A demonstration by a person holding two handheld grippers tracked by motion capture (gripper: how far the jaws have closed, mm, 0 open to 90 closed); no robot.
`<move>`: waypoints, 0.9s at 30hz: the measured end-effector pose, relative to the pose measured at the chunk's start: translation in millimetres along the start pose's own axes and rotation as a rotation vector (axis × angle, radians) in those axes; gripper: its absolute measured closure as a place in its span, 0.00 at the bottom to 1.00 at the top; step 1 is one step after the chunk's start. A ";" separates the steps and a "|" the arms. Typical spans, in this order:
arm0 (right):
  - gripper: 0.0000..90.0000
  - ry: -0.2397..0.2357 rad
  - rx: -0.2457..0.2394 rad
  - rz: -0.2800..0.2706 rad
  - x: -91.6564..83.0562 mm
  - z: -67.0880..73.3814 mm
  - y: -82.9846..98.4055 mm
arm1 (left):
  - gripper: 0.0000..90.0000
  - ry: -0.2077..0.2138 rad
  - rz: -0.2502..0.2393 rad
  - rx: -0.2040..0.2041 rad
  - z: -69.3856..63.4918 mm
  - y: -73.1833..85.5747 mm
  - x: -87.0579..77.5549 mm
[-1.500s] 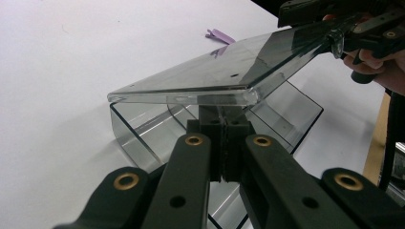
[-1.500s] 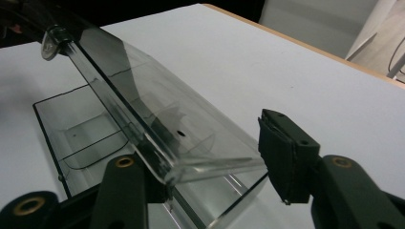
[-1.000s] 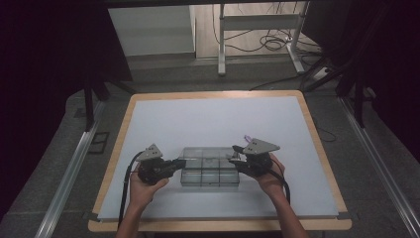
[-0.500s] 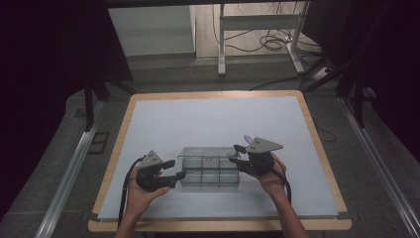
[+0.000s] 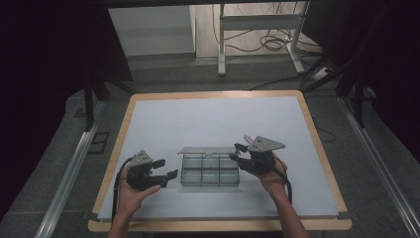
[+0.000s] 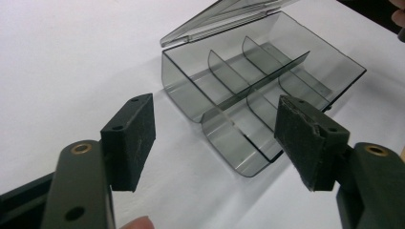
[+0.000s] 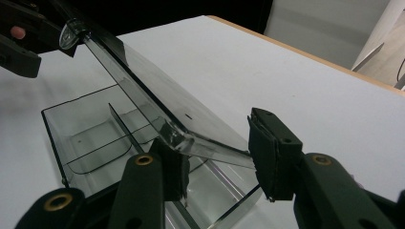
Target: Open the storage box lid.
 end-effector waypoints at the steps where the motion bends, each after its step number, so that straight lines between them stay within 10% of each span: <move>1: 0.65 -0.001 0.000 -0.001 -0.1 -0.2 -0.1 | 0.33 -0.002 0.003 -0.002 0.9 0.5 -0.1; 27: 0.71 -0.010 -0.019 -0.005 3.4 -8.0 -16.0 | 0.32 -0.006 0.017 -0.031 7.9 4.7 -2.5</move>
Point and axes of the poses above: each handheld gripper's, and its own axes: x roughly forward along the jaws, y roughly out of its underside, z roughly to its left, the point moved 4 cm from there along x, roughly forward along the jaws, and after that the axes turned 8 degrees about y, right-handed, at the moved point
